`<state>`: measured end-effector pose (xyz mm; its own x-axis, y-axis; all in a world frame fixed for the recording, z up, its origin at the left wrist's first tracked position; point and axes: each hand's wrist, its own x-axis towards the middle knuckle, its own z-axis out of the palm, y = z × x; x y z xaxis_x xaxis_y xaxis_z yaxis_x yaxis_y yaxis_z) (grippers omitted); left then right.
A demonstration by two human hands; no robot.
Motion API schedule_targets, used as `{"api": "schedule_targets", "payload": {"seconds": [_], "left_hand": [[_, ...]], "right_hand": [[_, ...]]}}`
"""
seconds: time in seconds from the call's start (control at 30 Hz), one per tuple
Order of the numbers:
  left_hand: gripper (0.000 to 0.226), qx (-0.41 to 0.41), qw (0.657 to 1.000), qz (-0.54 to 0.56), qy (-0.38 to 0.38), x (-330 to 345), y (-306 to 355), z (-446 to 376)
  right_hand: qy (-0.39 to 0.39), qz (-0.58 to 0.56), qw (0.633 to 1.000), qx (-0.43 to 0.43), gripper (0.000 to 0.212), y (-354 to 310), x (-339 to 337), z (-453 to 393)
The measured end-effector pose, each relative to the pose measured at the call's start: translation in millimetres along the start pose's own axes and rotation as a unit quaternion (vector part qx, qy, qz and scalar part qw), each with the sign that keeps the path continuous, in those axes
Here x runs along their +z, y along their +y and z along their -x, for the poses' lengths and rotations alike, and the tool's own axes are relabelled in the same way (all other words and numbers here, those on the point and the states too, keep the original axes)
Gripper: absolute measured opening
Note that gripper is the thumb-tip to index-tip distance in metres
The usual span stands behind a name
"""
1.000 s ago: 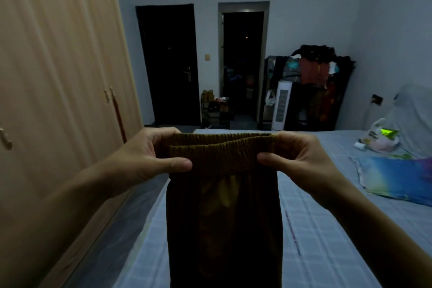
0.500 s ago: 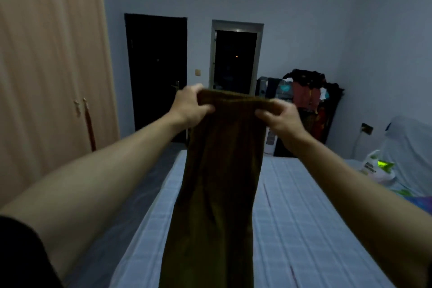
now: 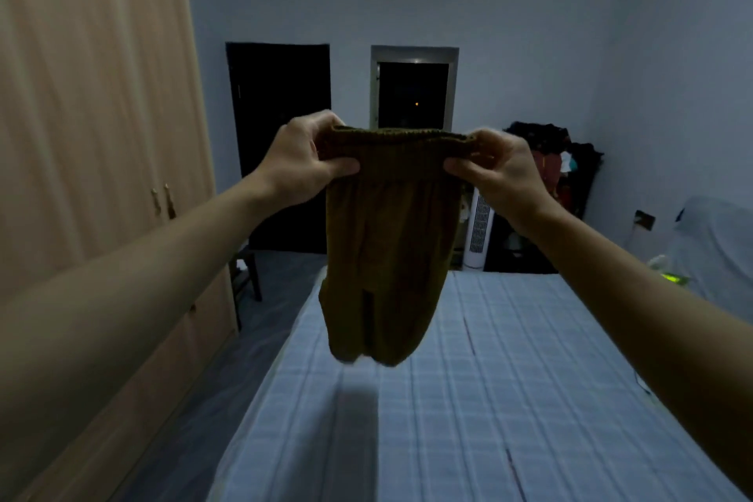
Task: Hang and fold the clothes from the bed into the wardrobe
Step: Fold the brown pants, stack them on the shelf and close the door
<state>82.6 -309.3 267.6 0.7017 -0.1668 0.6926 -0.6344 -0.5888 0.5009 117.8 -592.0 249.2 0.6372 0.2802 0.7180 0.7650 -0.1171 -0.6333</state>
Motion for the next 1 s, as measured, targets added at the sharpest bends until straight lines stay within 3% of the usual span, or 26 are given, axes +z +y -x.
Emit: {"api": "schedule_targets", "payload": {"seconds": [0.3, 0.47, 0.57, 0.73, 1.0], "left_hand": [[0.026, -0.107, 0.985, -0.007, -0.138, 77, 15, 227], [0.026, -0.174, 0.963, 0.017, -0.207, 121, 23, 368], [0.024, -0.209, 0.940, 0.029, -0.267, 136, 29, 426], [0.024, -0.230, 0.919, 0.029, -0.318, 137, 38, 474], [0.026, -0.265, 0.915, 0.041, -0.303, 133, 21, 485]], "right_hand": [[-0.069, 0.039, 0.985, 0.155, 0.016, 30, 32, 240], [-0.110, 0.008, 0.962, 0.250, 0.027, 28, 61, 391], [-0.134, -0.012, 0.945, 0.298, 0.023, 26, 73, 459], [-0.148, -0.033, 0.932, 0.329, 0.020, 19, 86, 518], [-0.143, -0.040, 0.926, 0.348, 0.016, 30, 102, 522]]}}
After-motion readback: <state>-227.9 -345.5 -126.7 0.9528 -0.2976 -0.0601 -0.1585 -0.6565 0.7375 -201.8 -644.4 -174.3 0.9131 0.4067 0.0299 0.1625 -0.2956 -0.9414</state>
